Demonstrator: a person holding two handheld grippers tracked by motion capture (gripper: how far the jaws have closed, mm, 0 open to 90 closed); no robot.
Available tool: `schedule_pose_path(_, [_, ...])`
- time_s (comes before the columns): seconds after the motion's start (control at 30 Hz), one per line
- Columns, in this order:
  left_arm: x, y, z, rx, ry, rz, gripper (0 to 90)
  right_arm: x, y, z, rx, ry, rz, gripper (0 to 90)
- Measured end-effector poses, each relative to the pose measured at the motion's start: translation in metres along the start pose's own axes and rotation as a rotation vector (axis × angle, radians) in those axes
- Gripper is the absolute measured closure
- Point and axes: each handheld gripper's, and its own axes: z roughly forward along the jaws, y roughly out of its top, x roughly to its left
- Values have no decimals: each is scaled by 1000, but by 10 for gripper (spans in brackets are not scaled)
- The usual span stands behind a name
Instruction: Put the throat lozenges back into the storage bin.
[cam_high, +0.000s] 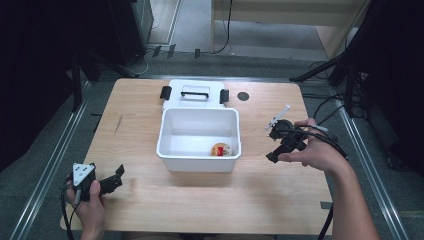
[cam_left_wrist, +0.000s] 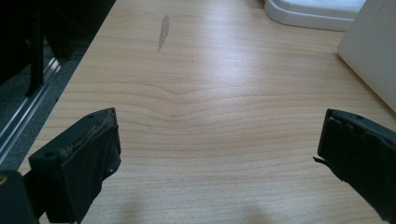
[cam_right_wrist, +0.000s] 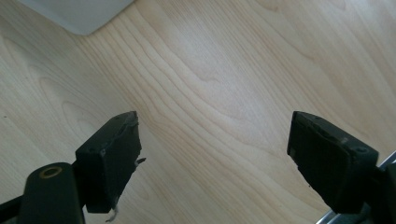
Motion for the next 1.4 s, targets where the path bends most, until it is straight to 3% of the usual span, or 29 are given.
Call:
schedule_pose_path(0.17, [0, 0, 0, 0, 1, 2, 0, -4, -15, 8, -35, 5, 52, 170])
schedule_pose_path(0.5, [0, 0, 0, -2, 2, 2, 0, -7, -50, 31, -170, -28, 162, 146])
schedule_pose_path(0.87, [-1, 0, 0, -2, 6, 3, 0, -1, -97, 65, -367, -50, 307, 133])
schedule_pose_path(1.03, [-1, 0, 0, -3, 6, 4, 0, 4, -122, 77, -473, -58, 417, 132])
schedule_pose_path(1.13, [-1, 0, 0, -4, 5, 2, 0, 7, -137, 79, -537, -61, 451, 131])
schedule_pose_path(1.3, [-1, 0, 0, -3, 6, 5, 0, 14, -162, 81, -625, -94, 493, 124])
schedule_pose_path(1.4, [-1, 0, 0, -2, 5, 5, 0, 19, -177, 83, -675, -139, 529, 111])
